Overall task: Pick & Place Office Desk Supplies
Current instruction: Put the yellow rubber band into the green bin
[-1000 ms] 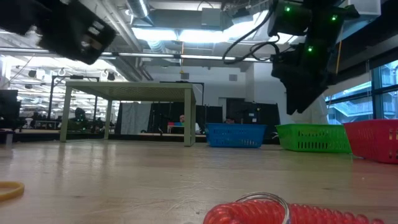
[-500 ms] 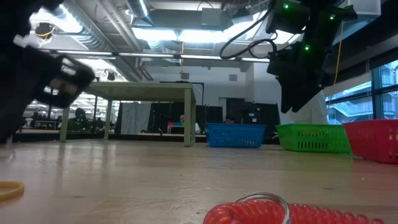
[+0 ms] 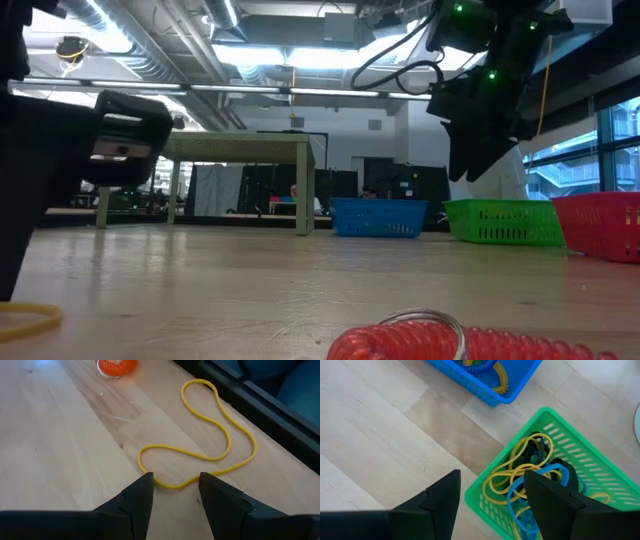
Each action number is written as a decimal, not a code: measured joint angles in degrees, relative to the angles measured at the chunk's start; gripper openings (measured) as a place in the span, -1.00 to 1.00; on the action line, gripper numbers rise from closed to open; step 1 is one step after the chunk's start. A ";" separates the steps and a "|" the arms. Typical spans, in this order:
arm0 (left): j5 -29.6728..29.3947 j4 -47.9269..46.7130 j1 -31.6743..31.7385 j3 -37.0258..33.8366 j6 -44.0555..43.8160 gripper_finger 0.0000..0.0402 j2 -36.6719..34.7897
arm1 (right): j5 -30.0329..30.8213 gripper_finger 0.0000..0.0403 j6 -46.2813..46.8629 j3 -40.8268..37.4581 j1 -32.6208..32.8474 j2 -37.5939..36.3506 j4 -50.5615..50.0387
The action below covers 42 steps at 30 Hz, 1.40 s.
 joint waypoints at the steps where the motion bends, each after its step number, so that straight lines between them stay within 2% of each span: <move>1: 0.28 -0.01 0.15 0.14 0.55 -0.22 0.03 | 0.00 0.09 -0.01 0.00 0.00 0.00 0.00; 7: 4.74 -0.14 2.05 0.19 -0.07 -0.22 0.09 | 0.00 0.09 -0.01 0.00 0.00 0.00 0.00; 10: 4.85 -0.24 2.33 0.15 -0.06 -0.26 0.11 | 0.00 0.09 0.00 0.00 0.00 0.00 0.00; 15: 4.80 -0.41 2.50 0.15 0.85 -0.47 0.16 | 0.00 0.09 -0.02 0.00 0.00 0.00 -0.01; 23: 4.12 0.11 2.52 0.08 1.30 -0.92 0.20 | 0.00 0.09 -0.02 0.00 0.00 0.00 -0.01; 29: 3.69 0.17 2.61 0.06 2.54 -0.99 0.13 | 0.00 0.09 -0.02 0.00 0.00 0.00 0.00; 34: 1.05 -0.77 2.73 -0.16 6.02 -0.99 -1.93 | -0.02 0.09 -0.02 0.00 0.00 0.00 -0.01; 42: -8.33 -5.22 4.75 -0.18 8.33 -0.99 -9.68 | -0.17 0.09 -0.02 0.00 0.11 0.00 0.52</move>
